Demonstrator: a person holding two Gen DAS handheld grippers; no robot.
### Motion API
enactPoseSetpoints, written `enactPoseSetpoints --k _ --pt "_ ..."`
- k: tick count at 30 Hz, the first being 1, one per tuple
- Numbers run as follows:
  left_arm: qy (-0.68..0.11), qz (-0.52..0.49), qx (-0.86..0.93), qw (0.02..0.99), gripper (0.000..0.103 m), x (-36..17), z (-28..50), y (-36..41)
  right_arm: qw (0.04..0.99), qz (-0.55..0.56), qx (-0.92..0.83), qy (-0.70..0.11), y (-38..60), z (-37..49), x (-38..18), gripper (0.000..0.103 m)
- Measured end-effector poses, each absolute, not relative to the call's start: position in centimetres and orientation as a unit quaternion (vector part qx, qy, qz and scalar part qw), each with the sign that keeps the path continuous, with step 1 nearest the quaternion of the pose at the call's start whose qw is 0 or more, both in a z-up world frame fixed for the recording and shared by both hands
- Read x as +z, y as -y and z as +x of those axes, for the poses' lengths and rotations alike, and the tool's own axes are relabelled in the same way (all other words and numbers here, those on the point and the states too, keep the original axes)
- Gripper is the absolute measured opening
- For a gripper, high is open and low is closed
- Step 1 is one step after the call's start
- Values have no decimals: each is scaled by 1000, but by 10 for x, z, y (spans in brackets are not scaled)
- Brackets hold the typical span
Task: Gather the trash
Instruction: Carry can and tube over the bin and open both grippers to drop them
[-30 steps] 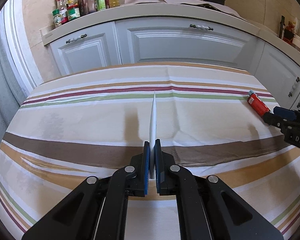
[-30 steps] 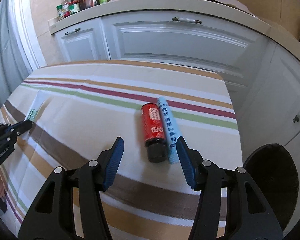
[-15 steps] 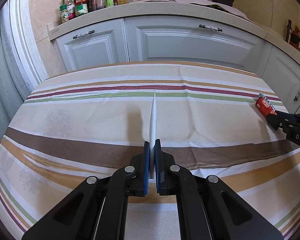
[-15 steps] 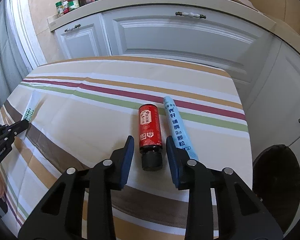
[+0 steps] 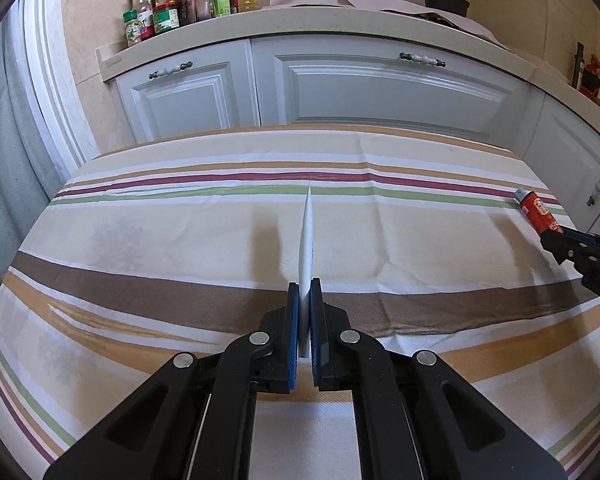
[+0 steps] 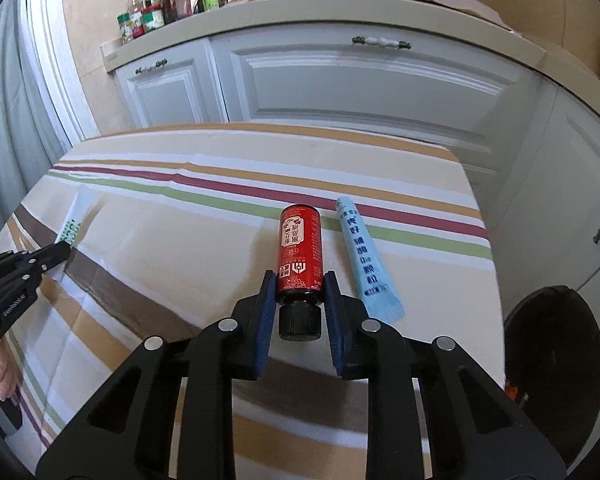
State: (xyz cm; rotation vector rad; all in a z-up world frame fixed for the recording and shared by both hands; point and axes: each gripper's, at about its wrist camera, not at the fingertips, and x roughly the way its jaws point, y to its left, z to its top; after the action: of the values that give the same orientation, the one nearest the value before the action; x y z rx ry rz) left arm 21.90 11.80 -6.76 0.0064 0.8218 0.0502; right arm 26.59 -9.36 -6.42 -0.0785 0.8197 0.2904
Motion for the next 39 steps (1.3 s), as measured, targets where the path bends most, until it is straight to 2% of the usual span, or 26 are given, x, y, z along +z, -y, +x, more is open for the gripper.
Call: enactPoseSetpoints --k 14,26,39 --pt "-373 11 -35 927 6 -44 187 -64 938 4 60 -342 165 189 -31 23" --pt "-344 45 -126 929 6 -24 158 38 948 39 -32 -314 260 125 -26 23" --pt "-308 78 -206 926 6 -12 148 148 951 65 -102 -285 341 95 -19 23"
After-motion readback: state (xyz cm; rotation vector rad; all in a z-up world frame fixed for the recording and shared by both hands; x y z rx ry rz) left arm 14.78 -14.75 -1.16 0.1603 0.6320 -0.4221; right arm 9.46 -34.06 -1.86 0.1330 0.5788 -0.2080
